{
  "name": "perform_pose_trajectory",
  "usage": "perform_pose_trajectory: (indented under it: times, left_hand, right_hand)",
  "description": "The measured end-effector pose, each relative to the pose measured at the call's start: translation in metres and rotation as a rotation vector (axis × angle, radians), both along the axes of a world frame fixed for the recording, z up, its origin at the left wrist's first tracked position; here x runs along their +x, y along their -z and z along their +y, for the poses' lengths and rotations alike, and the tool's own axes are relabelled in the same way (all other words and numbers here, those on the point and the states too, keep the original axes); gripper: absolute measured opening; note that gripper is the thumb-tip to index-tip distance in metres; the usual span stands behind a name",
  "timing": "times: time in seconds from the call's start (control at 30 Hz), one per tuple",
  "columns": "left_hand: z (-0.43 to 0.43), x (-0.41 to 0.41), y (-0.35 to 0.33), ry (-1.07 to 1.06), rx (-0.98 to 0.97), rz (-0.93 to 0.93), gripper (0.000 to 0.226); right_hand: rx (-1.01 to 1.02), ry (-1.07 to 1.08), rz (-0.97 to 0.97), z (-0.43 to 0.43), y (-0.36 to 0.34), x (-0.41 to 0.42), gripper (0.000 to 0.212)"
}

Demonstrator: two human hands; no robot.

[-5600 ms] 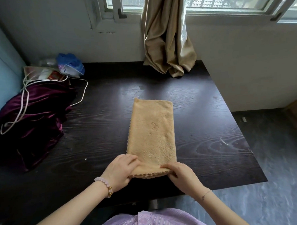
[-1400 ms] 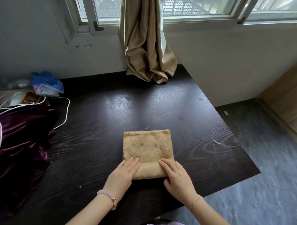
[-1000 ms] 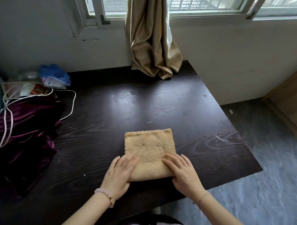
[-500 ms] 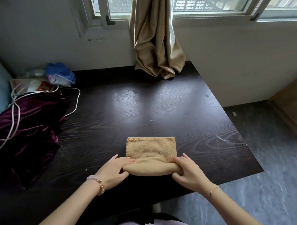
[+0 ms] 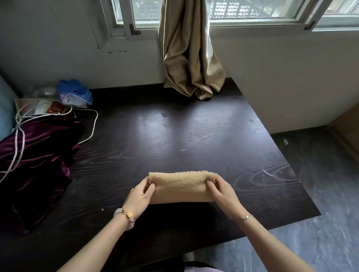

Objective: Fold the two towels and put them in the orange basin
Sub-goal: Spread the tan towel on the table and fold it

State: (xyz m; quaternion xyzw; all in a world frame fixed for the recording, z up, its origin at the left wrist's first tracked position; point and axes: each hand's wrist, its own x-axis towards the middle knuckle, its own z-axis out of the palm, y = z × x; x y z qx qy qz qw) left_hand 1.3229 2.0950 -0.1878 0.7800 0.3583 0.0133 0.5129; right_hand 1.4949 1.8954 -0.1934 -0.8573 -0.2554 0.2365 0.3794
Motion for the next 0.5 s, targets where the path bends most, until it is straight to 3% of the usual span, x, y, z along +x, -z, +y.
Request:
perform_pose_trajectory:
  times: [0.5]
  left_hand:
    - [-0.002,0.039,0.017,-0.22,0.266,0.338,0.032]
  right_hand:
    - [-0.298,0.129,-0.023,0.04,0.007,0.007,0.031]
